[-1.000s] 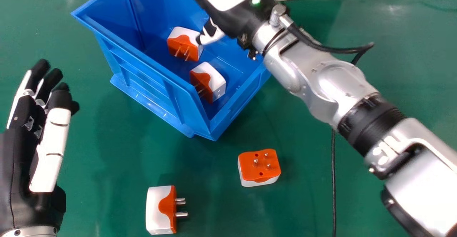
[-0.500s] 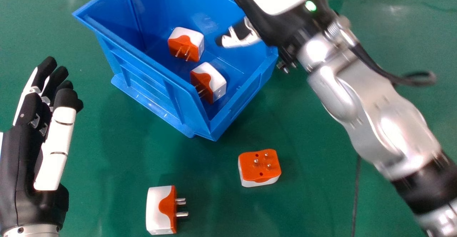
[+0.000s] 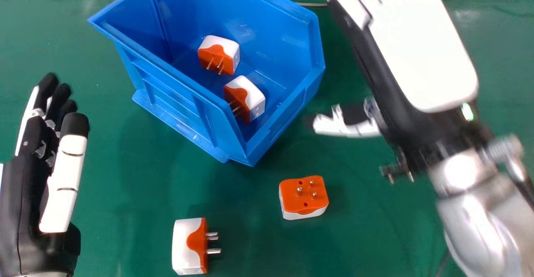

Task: Pick all objects and put in blue box

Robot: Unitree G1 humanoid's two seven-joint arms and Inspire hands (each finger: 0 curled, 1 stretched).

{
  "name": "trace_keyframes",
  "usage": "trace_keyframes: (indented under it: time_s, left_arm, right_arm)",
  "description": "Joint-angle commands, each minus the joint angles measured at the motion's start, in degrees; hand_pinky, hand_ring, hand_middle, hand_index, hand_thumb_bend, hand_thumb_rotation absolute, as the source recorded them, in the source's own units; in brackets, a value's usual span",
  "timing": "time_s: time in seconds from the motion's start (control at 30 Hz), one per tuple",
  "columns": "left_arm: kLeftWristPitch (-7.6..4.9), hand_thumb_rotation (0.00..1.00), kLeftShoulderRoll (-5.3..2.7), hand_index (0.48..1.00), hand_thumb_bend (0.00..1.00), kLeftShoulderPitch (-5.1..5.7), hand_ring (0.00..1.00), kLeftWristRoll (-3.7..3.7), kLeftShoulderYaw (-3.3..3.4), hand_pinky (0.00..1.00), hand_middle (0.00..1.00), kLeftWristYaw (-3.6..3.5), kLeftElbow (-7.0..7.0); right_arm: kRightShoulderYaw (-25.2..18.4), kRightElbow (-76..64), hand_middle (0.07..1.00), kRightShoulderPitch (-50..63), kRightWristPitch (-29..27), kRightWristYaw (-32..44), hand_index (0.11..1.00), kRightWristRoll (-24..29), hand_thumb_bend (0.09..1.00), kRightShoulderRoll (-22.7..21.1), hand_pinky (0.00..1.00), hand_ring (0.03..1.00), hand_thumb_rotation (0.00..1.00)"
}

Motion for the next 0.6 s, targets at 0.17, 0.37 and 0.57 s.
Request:
trace_keyframes:
  time_s: [0.17,0.37,0.57]
  left_arm:
    - [-5.29,0.72,0.47,0.969,0.61,-1.32,0.98,-0.5,-0.47,0.96,0.98,-2.29,3.91]
    - [-8.4,0.79,0.97,0.995,0.59,-2.73,1.0,-0.05,-0.31,0.99,0.99,-3.11,7.91]
    - [-8.96,0.8,0.99,0.999,0.57,-2.61,1.0,-1.08,-0.08,1.0,1.0,-3.84,9.12]
  right_arm:
    - [-2.26,-3.64,0.936,13.04,-6.92,-6.81,0.897,1.6,0.769,2.31,0.75,0.9,0.11]
    - [-2.63,-3.64,0.91,19.89,-9.96,-7.22,0.868,3.56,0.761,3.9,0.73,0.872,0.12]
    - [-2.94,-2.15,0.892,22.95,-9.75,-5.32,0.845,3.96,0.795,4.5,0.73,0.853,0.11]
